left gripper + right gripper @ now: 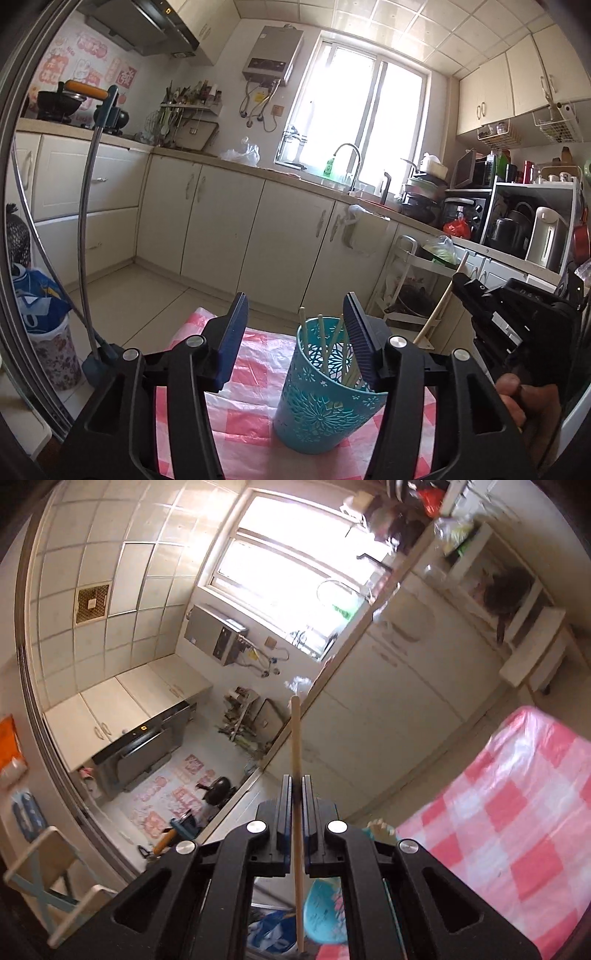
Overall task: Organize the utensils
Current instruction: 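Carry the chopstick in the right tool up over the basket, then open the right tool to drop the chopstick into the basket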
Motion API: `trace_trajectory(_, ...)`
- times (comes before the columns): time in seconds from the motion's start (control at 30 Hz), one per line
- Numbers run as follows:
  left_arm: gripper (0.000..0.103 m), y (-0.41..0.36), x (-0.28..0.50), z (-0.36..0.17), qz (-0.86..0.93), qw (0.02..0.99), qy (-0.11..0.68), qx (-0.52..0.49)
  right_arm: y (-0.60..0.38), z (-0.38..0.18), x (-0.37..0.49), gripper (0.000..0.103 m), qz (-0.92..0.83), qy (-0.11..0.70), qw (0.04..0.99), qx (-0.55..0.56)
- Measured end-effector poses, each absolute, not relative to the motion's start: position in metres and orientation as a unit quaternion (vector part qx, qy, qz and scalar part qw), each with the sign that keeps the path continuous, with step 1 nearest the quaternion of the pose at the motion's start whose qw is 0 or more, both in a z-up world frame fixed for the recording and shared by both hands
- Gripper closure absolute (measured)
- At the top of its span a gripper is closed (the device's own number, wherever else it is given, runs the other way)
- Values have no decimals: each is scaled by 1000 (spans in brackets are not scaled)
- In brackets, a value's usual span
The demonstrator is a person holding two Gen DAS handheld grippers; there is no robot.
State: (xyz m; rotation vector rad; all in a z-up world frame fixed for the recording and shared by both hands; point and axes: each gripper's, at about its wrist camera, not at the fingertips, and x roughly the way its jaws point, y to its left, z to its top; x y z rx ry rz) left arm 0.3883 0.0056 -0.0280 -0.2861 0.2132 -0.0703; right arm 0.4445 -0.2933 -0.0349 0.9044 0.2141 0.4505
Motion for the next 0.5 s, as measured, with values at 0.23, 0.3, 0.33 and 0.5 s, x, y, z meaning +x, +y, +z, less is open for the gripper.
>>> trace_trajectory(0.23, 52, 11, 403, -28, -34, 979, 126, -159, -286, -52, 462, 98, 161, 114, 892, 407)
trace_trajectory(0.3, 50, 7, 402, -29, -37, 979, 127, -153, -274, -53, 465, 98, 157, 138, 905, 372)
trace_trajectory(0.33, 47, 4, 401, -29, -38, 980, 127, -145, -268, -55, 468, 98, 160, 153, 907, 358)
trace_trajectory(0.5, 22, -12, 390, -31, -32, 984, 144, -98, -245, -67, 455, 95, 163, 227, 918, 281)
